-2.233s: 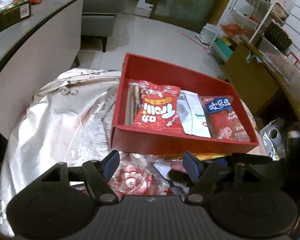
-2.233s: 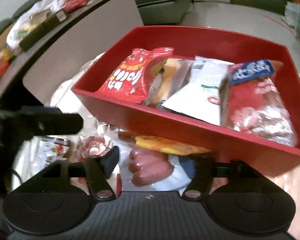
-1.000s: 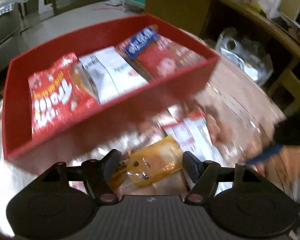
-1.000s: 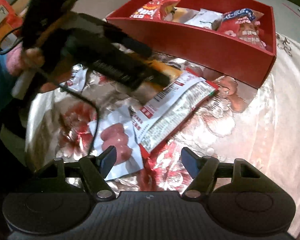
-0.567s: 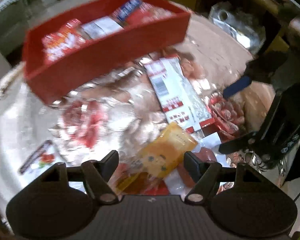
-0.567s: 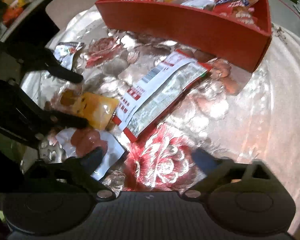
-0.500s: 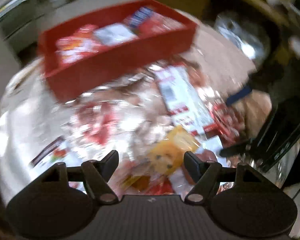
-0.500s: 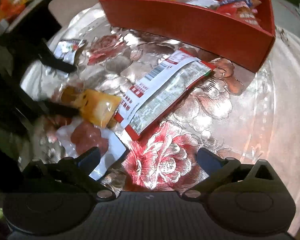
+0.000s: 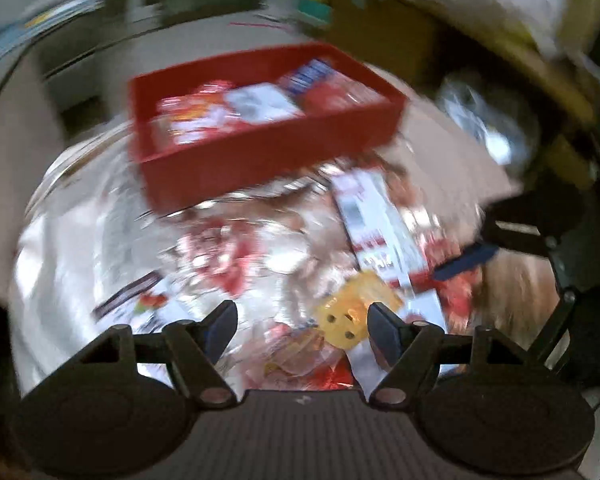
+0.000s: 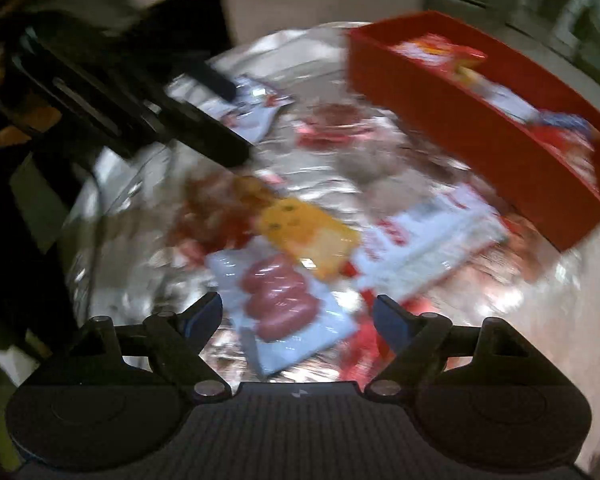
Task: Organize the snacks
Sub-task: 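Grasp the yellow jelly stick with left tool while right tool grasps sausage pack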
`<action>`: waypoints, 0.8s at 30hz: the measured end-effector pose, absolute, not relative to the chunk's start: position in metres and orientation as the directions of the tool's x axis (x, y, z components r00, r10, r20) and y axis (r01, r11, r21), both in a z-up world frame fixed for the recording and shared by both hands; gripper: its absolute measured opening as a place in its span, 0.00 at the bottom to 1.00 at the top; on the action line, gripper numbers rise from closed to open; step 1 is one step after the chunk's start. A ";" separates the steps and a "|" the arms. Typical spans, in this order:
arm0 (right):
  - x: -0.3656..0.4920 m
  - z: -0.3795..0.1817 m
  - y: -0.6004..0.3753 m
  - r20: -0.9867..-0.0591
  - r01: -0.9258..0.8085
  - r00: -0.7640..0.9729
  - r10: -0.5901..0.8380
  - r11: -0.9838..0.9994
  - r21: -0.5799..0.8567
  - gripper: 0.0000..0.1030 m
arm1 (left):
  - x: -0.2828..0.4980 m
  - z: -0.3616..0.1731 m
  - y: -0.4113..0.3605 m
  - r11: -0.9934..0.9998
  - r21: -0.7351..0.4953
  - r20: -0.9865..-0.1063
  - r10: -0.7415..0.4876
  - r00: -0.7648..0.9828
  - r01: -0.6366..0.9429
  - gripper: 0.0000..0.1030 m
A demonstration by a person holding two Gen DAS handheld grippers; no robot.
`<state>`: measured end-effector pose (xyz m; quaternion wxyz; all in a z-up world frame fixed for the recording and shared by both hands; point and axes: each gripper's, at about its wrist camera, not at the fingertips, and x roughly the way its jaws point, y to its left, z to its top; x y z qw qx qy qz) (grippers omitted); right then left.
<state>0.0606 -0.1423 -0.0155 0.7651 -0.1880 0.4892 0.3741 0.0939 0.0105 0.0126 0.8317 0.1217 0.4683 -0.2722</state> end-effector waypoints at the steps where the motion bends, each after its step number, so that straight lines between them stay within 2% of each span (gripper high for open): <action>1: 0.061 -0.020 -0.138 -0.898 -0.767 0.229 0.376 0.637 0.072 0.84 | 0.094 0.008 0.004 0.803 -0.025 -0.852 -0.329 0.407 0.596 0.64; 4: 0.063 -0.036 -0.131 -0.916 -0.782 0.202 0.346 0.620 0.061 0.85 | 0.098 -0.011 -0.010 0.745 -0.002 -0.886 -0.311 0.344 0.668 0.64; 6: 0.060 -0.037 -0.128 -0.913 -0.799 0.211 0.349 0.600 0.045 0.91 | 0.097 -0.023 -0.018 0.704 0.035 -0.904 -0.280 0.323 0.710 0.64; 9: 0.058 -0.038 -0.126 -0.914 -0.812 0.219 0.341 0.583 0.022 0.91 | 0.092 -0.030 -0.025 0.637 0.046 -0.915 -0.282 0.288 0.769 0.64; 16: 0.055 -0.033 -0.126 -0.917 -0.808 0.249 0.311 0.588 -0.020 0.77 | 0.097 -0.033 -0.035 0.622 0.047 -0.920 -0.279 0.277 0.781 0.66; 18: 0.056 -0.033 -0.126 -0.921 -0.810 0.250 0.300 0.585 -0.029 0.73 | 0.094 -0.032 -0.034 0.644 0.046 -0.924 -0.263 0.277 0.764 0.62; 22: 0.053 -0.032 -0.128 -0.925 -0.789 0.244 0.292 0.615 -0.014 0.73 | 0.087 -0.029 -0.033 0.704 0.037 -0.930 -0.235 0.282 0.709 0.45; 24: 0.047 -0.032 -0.129 -0.927 -0.778 0.255 0.275 0.628 -0.028 0.72 | 0.083 -0.028 -0.031 0.749 0.039 -0.939 -0.199 0.281 0.662 0.40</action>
